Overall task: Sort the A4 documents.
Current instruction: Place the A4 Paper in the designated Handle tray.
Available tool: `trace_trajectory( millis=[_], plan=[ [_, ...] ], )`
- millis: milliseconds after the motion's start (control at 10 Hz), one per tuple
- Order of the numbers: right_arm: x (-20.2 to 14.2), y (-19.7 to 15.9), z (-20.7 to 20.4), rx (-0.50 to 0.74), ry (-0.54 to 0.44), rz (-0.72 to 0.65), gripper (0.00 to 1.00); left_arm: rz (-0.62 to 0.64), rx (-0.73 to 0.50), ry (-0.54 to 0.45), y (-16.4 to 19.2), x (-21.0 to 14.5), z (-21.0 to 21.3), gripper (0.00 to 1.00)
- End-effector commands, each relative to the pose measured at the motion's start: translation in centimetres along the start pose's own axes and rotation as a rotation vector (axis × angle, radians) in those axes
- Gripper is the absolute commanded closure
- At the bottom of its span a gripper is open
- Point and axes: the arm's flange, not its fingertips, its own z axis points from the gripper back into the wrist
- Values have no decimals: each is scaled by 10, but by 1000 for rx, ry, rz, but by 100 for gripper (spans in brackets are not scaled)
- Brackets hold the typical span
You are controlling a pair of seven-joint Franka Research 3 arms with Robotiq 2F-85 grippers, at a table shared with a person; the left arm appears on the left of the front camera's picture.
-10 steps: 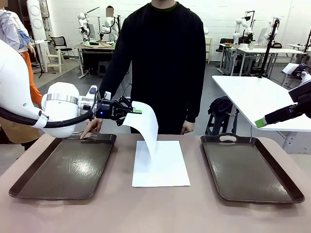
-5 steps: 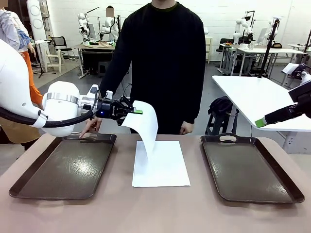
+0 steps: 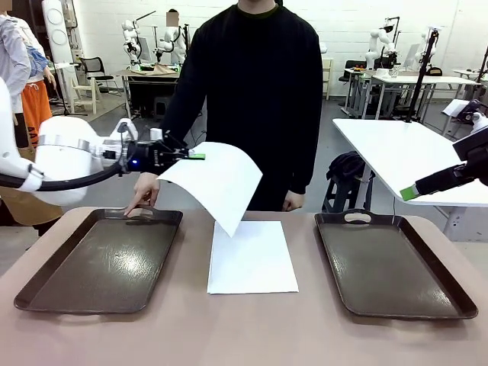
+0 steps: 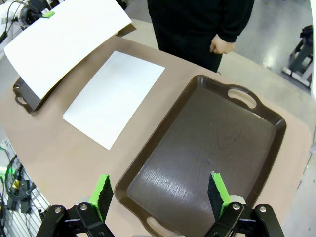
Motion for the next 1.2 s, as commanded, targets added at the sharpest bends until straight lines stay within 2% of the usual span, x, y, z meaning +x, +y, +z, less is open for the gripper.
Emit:
trace_trajectory(
  millis=[0, 400, 700, 1100],
  plan=[
    [0, -1, -1, 16, -6, -3, 0, 18, 84, -96, -8, -26, 38, 99],
    [0, -1, -1, 16, -6, -3, 0, -124, 300, -133, -1, -55, 103, 99],
    [0, -1, -1, 16, -6, -3, 0, -156, 323, -179, 10, -55, 121, 99],
    [0, -1, -1, 16, -6, -3, 0, -135, 389, -206, 34, -54, 136, 99]
  ],
)
